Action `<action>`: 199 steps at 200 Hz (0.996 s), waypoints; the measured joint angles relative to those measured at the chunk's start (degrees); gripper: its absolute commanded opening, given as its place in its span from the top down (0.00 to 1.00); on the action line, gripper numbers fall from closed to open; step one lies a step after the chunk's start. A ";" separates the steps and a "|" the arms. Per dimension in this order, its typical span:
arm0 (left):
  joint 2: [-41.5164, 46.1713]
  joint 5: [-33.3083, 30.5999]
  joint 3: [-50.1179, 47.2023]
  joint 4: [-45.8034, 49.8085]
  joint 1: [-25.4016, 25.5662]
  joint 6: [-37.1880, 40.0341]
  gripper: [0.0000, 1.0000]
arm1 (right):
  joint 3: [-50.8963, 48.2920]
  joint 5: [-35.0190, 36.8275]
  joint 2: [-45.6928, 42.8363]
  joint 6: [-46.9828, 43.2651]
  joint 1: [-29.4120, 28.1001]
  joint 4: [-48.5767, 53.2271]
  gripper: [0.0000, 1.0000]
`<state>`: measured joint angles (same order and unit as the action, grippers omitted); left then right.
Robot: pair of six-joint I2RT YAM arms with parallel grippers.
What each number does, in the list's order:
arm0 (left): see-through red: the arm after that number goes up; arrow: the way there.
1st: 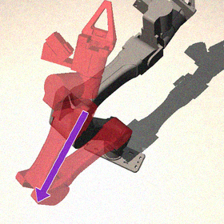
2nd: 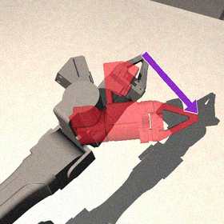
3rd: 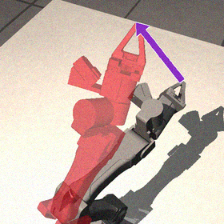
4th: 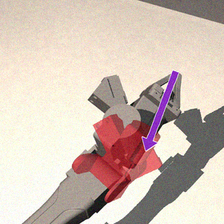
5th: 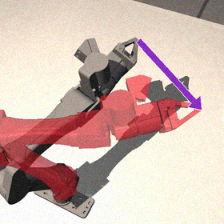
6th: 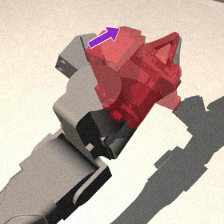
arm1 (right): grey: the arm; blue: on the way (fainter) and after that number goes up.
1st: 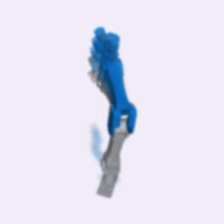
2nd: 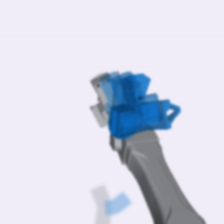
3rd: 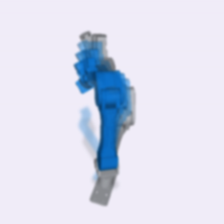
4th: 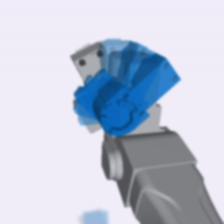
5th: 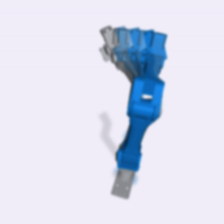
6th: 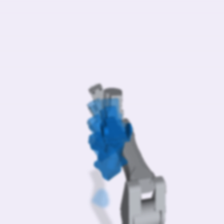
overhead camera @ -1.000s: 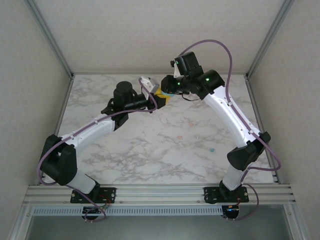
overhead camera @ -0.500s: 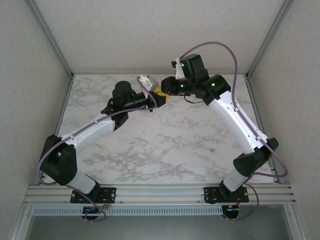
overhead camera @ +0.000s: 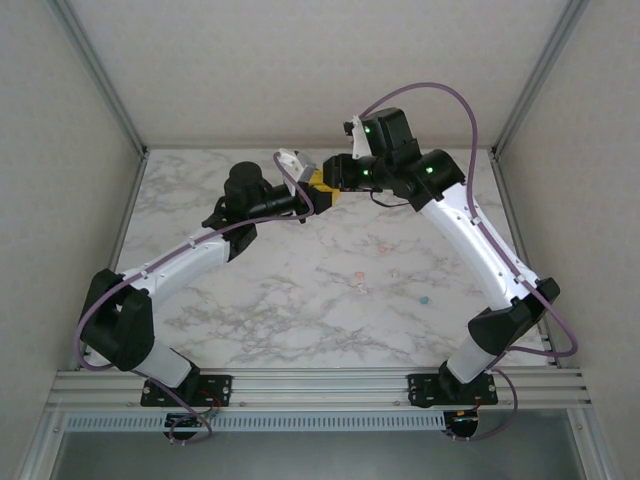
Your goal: Insert wireless bluetooth earbuds into charging case
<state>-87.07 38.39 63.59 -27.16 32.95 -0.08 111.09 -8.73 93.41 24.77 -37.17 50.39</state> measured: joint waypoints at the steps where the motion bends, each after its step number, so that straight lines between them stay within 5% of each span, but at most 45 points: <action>1: 0.00 0.04 0.00 -0.04 0.00 0.00 0.81 | 0.02 -0.02 0.00 -0.07 0.00 0.02 0.69; 104: 0.00 0.55 0.00 -0.96 0.00 0.02 0.81 | 3.34 -0.31 0.72 -2.03 0.00 4.24 0.64; 199: 0.00 0.72 0.00 -1.20 -0.04 0.00 0.81 | 4.42 -3.34 1.16 -2.99 0.02 5.29 0.73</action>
<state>-87.07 39.11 63.59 -28.36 32.91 -0.08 115.50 -12.08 94.56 21.78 -37.15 55.68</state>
